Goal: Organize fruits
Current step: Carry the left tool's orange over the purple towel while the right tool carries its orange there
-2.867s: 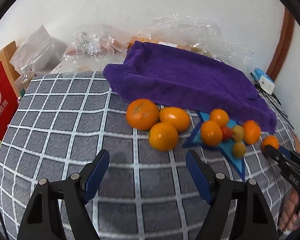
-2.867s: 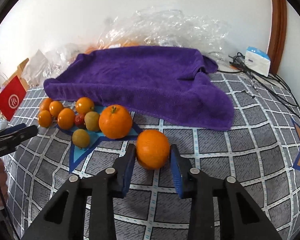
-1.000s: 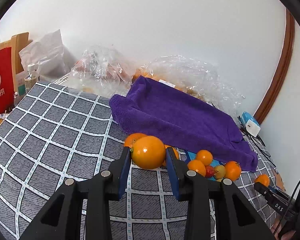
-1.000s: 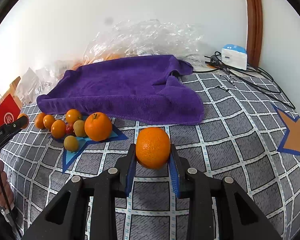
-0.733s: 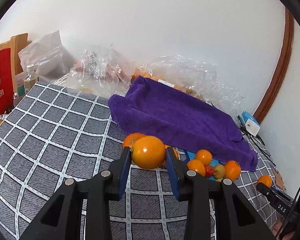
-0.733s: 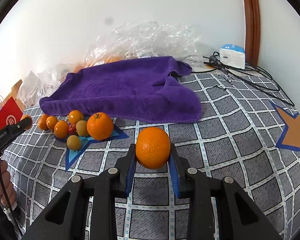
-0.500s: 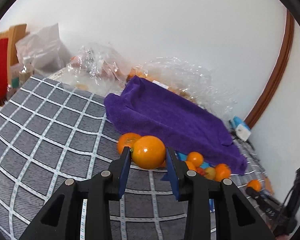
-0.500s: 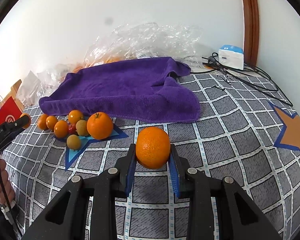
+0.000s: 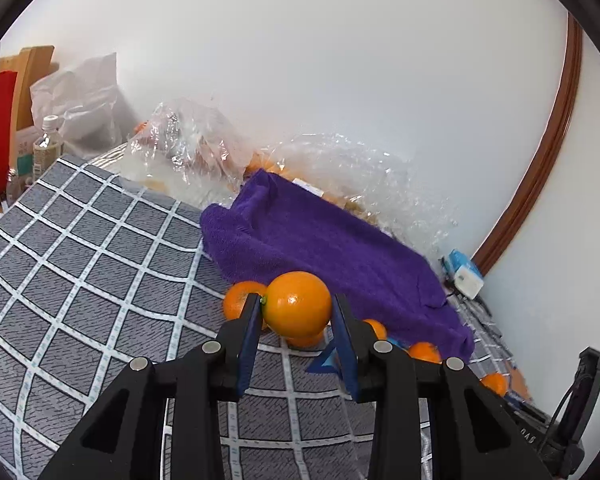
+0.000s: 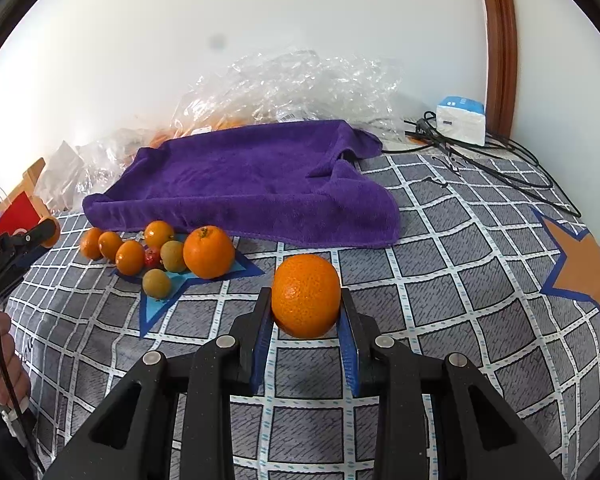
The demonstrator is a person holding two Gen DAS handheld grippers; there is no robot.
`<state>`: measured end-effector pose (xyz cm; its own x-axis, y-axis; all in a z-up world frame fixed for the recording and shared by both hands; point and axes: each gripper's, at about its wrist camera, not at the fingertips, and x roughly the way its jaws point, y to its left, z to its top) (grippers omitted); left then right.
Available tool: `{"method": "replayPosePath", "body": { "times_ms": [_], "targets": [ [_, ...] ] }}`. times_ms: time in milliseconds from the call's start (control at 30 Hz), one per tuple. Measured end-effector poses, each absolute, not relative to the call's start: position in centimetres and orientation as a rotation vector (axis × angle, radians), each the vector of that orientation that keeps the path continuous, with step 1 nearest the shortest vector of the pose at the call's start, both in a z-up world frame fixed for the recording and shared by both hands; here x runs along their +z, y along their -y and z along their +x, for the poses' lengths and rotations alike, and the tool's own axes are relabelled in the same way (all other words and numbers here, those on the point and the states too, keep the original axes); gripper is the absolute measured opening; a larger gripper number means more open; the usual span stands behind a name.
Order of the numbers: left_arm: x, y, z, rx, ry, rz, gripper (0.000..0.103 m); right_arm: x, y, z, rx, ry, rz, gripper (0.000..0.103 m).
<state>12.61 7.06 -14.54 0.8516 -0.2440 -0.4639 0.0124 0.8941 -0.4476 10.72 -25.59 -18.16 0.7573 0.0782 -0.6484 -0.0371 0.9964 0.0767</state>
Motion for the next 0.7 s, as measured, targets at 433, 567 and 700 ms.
{"method": "replayPosePath", "body": {
  "times_ms": [433,567,700],
  "targets": [
    [-10.3,-7.5,13.3,-0.116,-0.560,-0.402,0.033,-14.1,24.8,12.4,0.071,-0.667,0.047,0.031],
    [-7.1,-7.2,15.0,-0.104,-0.556,-0.361,0.033,-12.1,25.2,14.3,0.069,-0.653,0.060,0.031],
    [-4.0,-6.7,16.9,-0.110,-0.500,-0.302,0.033,-10.0,25.4,16.5,0.047,-0.632,0.037,0.031]
  ]
}}
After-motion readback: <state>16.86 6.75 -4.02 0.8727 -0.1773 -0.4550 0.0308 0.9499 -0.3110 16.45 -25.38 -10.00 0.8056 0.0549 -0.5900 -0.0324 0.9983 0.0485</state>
